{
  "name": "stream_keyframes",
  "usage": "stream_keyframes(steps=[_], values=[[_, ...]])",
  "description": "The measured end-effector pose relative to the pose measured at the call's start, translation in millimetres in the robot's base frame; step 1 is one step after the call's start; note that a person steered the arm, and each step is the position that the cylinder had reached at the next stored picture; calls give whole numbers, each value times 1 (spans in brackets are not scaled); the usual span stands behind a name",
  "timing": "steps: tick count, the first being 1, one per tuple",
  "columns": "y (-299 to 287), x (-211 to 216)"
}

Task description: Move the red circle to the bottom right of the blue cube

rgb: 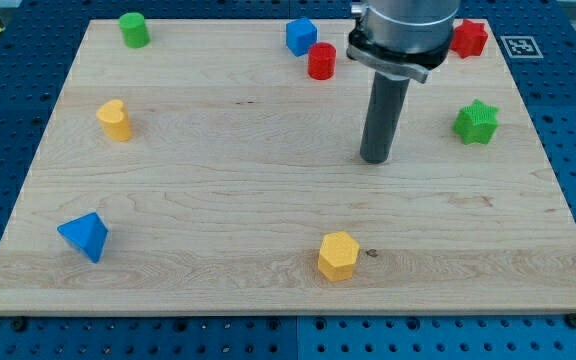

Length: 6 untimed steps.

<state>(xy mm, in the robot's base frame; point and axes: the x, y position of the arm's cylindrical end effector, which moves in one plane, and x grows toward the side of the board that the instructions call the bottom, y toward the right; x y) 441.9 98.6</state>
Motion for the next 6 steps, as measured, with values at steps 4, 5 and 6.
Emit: stream_keyframes(steps=[4, 5, 6], values=[[36, -118], [26, -149], [-7, -168]])
